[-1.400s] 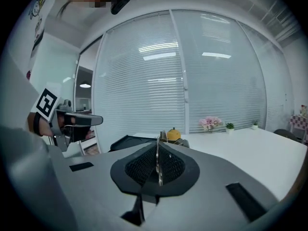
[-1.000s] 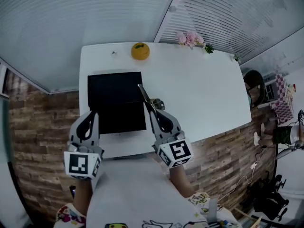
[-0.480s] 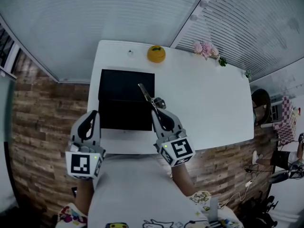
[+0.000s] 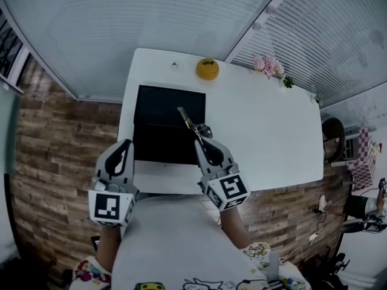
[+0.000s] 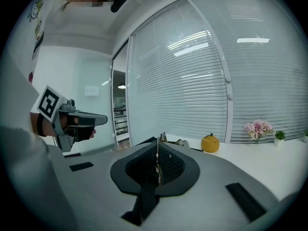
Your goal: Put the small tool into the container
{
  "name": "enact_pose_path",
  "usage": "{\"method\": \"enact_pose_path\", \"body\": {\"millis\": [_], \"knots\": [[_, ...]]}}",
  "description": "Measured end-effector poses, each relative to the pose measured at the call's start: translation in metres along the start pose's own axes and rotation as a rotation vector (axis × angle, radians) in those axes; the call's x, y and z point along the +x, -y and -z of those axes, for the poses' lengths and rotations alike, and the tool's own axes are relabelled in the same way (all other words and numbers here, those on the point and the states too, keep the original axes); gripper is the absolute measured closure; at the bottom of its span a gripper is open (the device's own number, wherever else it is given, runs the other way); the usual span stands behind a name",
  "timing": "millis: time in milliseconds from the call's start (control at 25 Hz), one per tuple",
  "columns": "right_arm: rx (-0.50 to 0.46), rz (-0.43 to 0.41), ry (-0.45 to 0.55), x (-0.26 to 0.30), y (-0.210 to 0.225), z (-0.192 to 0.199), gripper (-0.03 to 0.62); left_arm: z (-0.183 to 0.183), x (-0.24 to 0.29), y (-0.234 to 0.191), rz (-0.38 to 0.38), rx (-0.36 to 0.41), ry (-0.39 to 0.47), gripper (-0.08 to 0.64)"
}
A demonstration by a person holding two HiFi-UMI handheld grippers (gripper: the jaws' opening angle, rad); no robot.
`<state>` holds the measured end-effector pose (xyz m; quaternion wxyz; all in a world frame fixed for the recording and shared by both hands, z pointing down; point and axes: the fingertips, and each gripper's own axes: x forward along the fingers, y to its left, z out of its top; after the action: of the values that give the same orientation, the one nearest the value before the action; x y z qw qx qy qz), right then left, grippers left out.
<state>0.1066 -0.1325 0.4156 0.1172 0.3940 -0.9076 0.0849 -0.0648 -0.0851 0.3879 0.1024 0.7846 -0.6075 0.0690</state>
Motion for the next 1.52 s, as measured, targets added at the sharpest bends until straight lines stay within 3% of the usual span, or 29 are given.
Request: {"method": "enact_pose_path", "body": {"millis": [680, 1520], "knots": [[0.026, -0.156, -0.130, 0.023, -0.031, 0.023, 0.586, 0.011, 0.006, -0.004, 0.022, -0.026, -0.007, 0.548], [0.029, -0.412, -0.349, 0.052, -0.062, 0.057, 0.586, 0.030, 0.016, -0.006, 0.052, -0.047, -0.058, 0.548]]}}
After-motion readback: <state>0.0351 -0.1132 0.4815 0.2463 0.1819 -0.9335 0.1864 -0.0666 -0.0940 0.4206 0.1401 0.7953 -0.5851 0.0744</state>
